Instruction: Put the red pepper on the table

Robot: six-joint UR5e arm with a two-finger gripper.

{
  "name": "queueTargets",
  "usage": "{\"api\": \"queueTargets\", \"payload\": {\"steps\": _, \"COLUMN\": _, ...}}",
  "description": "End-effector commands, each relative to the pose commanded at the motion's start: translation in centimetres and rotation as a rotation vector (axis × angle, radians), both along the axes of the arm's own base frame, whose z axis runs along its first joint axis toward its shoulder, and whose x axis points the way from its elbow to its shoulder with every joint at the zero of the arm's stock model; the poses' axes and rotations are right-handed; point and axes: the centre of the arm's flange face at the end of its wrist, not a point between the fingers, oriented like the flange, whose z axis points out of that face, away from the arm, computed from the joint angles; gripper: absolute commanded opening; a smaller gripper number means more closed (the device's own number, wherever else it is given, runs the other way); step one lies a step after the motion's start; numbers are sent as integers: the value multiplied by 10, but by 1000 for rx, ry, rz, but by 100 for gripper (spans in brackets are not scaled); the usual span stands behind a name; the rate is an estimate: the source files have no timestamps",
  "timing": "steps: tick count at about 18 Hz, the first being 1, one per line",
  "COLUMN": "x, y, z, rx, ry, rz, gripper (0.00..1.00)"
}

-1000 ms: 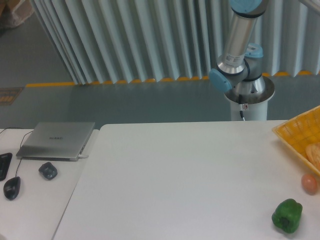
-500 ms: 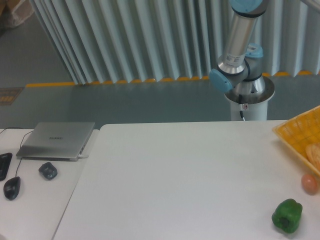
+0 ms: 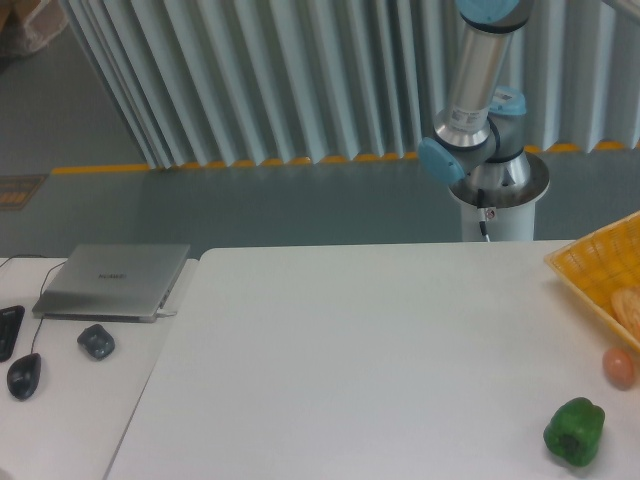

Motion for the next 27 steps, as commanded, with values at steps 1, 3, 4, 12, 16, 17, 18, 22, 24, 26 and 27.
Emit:
{"api": "queueTargets", "payload": {"steps": 1, "x": -1, "y": -1, "z": -1, "rx": 1, "ry": 0, "rz": 3, "gripper": 100}}
{"api": "queueTargets", "payload": {"steps": 3, "x": -2, "y": -2, "z": -1, "rx": 4, "ry": 1, "rz": 7, "gripper": 100}}
{"api": "queueTargets", "payload": {"steps": 4, "x": -2, "y": -4, "z": -1, "rx": 4, "ry": 1, "rz": 12, "gripper": 100}}
{"api": "queueTargets", "payload": {"steps": 12, "x": 2, "y": -11, "z": -17, "rx": 5, "ry": 1, "rz": 34, "gripper": 100}}
{"api": "queueTargets", "payload": {"steps": 16, "x": 6, "y": -10, "z": -25, "rx": 4, "ry": 4, "rz": 29, "gripper": 100}}
{"api": "queueTargets", "payload": {"steps": 17, "x": 7, "y": -9, "z": -24, "rx": 4, "ry": 5, "rz": 27, "gripper": 100}}
{"api": "queueTargets", "payload": {"steps": 18, "x": 7, "y": -8, "z": -25, "rx": 4, "ry": 4, "rz": 26, "gripper": 100}}
{"api": "queueTargets", "payload": {"steps": 22, "x": 7, "y": -7, "z": -23, "rx": 2, "ry": 7, "rz": 8, "gripper": 71}}
{"api": "queueTargets", "payload": {"steps": 24, "x": 7, "y": -8, "z": -23, "rx": 2, "ry": 6, "rz": 2, "gripper": 51}}
{"api": "queueTargets", "payload": {"steps": 26, "x": 8, "y": -6, "z": -11, "rx": 4, "ry": 23, "rz": -6, "gripper": 40}}
{"api": "queueTargets", "payload": {"steps": 27, "x": 7, "y": -6, "z": -10, "rx": 4, "ry": 26, "rz": -6, "gripper": 40}}
